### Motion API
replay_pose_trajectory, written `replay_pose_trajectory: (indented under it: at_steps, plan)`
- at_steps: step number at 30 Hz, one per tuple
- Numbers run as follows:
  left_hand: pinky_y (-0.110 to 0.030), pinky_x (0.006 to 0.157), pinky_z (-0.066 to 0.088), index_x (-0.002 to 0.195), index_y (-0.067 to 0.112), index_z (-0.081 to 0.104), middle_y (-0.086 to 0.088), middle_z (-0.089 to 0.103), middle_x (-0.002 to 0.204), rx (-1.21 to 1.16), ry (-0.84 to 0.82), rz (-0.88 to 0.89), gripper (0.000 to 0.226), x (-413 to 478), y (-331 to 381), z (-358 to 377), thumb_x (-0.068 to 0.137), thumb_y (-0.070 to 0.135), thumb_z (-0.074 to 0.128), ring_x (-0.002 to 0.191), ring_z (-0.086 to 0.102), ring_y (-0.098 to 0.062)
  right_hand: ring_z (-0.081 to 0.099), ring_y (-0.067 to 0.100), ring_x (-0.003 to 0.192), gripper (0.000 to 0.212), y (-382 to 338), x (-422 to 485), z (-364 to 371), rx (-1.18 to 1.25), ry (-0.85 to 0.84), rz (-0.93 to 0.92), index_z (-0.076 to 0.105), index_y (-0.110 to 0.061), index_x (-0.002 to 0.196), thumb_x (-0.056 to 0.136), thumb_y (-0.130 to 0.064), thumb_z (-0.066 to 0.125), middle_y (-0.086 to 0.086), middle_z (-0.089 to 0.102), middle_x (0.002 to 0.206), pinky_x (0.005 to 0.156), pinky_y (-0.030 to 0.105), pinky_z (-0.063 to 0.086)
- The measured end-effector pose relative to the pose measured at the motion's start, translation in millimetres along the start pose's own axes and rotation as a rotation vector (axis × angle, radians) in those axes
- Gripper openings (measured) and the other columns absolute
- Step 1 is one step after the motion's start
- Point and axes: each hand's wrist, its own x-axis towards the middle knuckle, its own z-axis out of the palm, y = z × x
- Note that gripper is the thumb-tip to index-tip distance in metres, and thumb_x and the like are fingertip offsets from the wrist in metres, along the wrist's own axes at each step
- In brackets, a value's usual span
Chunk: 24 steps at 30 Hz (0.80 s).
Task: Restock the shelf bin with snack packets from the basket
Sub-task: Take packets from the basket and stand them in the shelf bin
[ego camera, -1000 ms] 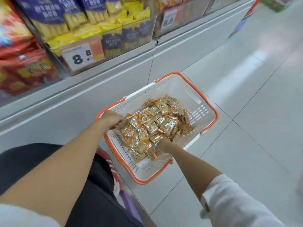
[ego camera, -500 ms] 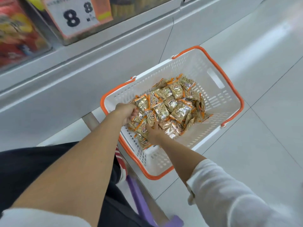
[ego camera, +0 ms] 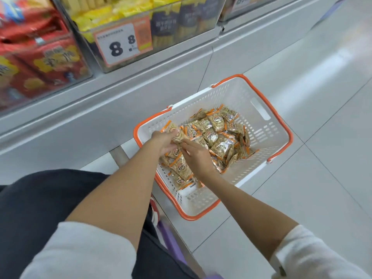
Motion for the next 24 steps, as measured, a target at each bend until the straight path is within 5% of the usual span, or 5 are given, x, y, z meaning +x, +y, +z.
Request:
replay_pose_trajectory:
  at_steps: [3, 9, 13, 19, 24]
  plan:
    - [-0.031, 0.052, 0.058, 0.123, -0.008, 0.046, -0.019, 0.064, 0.113, -0.02, 0.043, 0.123, 0.044, -15, 14, -3, 0.088, 0.008, 0.068, 0.084, 0.067, -0.027, 0.065, 0.019, 0.085, 0.021, -19, 16, -31, 0.08, 0.007, 0.097, 0.065, -0.01, 0.108, 0.09, -0.019, 0.064, 0.001, 0.069, 0.097, 0.074, 0.04, 0.057]
    - [-0.033, 0.078, 0.059, 0.1, 0.0, 0.06, -0.016, 0.067, 0.092, 0.151, -0.126, 0.36, 0.023, -71, 70, -16, 0.085, 0.013, 0.073, 0.077, 0.069, -0.021, 0.062, 0.021, 0.086, 0.069, -49, 78, -85, 0.288, -0.242, 0.473, 0.055, -0.008, 0.115, 0.078, -0.066, 0.065, 0.006, 0.064, 0.1, 0.072, 0.036, 0.051]
    - [-0.037, 0.08, 0.06, 0.113, -0.002, 0.061, -0.023, 0.07, 0.104, 0.3, -0.218, 0.492, 0.033, -120, 106, -40, 0.084, 0.009, 0.073, 0.091, 0.07, -0.031, 0.06, 0.012, 0.059, 0.047, -76, 105, -118, 0.331, -0.307, 0.363, 0.069, -0.01, 0.091, 0.073, -0.052, 0.079, 0.006, 0.069, 0.072, 0.059, 0.037, 0.052]
    - [-0.022, 0.065, 0.058, 0.091, 0.009, 0.065, -0.005, 0.072, 0.083, 0.514, -0.257, 0.74, 0.009, -230, 182, -65, 0.086, 0.003, 0.069, 0.07, 0.071, -0.01, 0.065, 0.003, 0.075, 0.022, -159, 162, -192, 0.54, -0.343, 0.194, 0.07, -0.008, 0.101, 0.083, -0.018, 0.076, 0.002, 0.073, 0.085, 0.076, 0.027, 0.056]
    - [-0.031, 0.076, 0.059, 0.091, 0.005, 0.065, -0.011, 0.07, 0.09, 0.583, -0.169, 0.944, 0.014, -310, 235, -101, 0.081, 0.004, 0.074, 0.083, 0.068, -0.021, 0.058, 0.0, 0.065, 0.01, -238, 202, -243, 0.474, -0.243, -0.004, 0.072, -0.01, 0.089, 0.083, -0.016, 0.077, -0.003, 0.067, 0.073, 0.063, 0.02, 0.051]
